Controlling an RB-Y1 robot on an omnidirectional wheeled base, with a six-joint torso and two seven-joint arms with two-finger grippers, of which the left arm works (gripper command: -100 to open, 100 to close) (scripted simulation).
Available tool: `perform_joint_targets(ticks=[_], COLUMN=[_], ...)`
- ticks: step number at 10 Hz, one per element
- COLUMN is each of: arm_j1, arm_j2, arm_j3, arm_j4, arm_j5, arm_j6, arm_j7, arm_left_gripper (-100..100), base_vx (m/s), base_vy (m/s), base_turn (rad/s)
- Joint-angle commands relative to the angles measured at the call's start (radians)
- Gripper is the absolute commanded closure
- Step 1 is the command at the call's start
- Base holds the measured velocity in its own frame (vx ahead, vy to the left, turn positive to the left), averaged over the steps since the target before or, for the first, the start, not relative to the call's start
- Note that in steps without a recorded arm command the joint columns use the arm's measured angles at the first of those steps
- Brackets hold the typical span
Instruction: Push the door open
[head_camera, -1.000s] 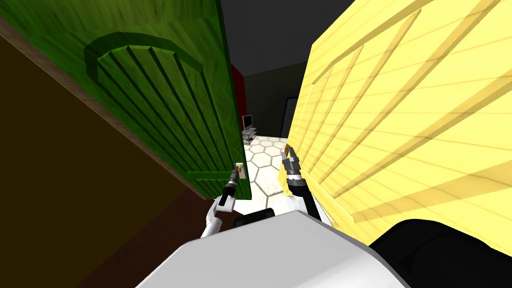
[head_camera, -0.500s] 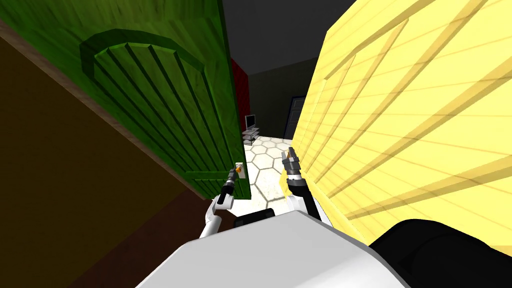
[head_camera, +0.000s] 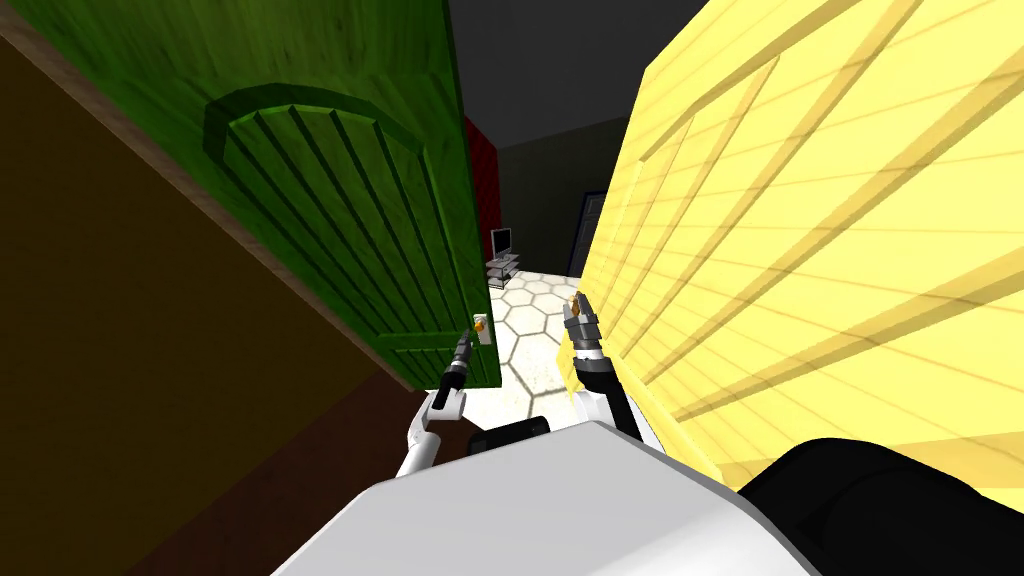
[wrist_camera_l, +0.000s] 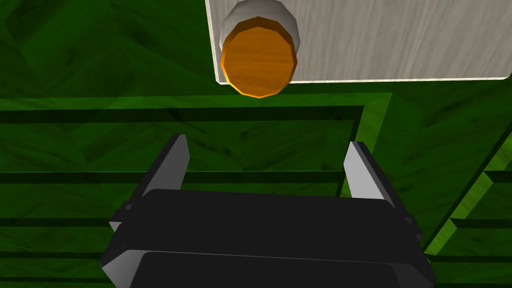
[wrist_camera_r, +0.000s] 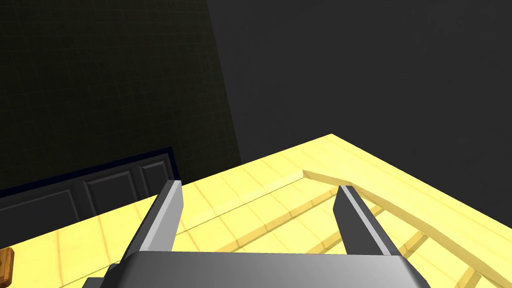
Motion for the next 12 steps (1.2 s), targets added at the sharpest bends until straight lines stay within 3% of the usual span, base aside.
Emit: perform_joint_targets(ticks=[1,4,5,6,9,12], arm_j1=[0.005,0.016,0.011,0.007,-0.002,-0.014], arm_j2=[-0.001,-0.026,-0.019,-0.008,0.0,-0.01], arm_j3=[-0.008,-0.024,-0.019,-0.016,-0.009,0.002], arm_j4=[-0.006,-0.021,-0.014,-0.008,0.002,0.017], arm_j5=[0.0,0.0,0.0,0.001,0.002,0.003], arm_j6=[0.001,0.005,0.001,-0.001,-0.005,-0.01], arm_j7=[0.003,0.01,0.007,0.007,0.004,0.001], arm_left_gripper=[-100,-100,-100,-100,-100,-100], base_vx=[-0.197,-0.228,-0.108,0.068,0.18,0.2], base_vy=[0.023,0.021,-0.005,-0.012,-0.049,-0.053], base_turn=[0.004,-0.002,-0.002,-0.021,-0.016,-0.02])
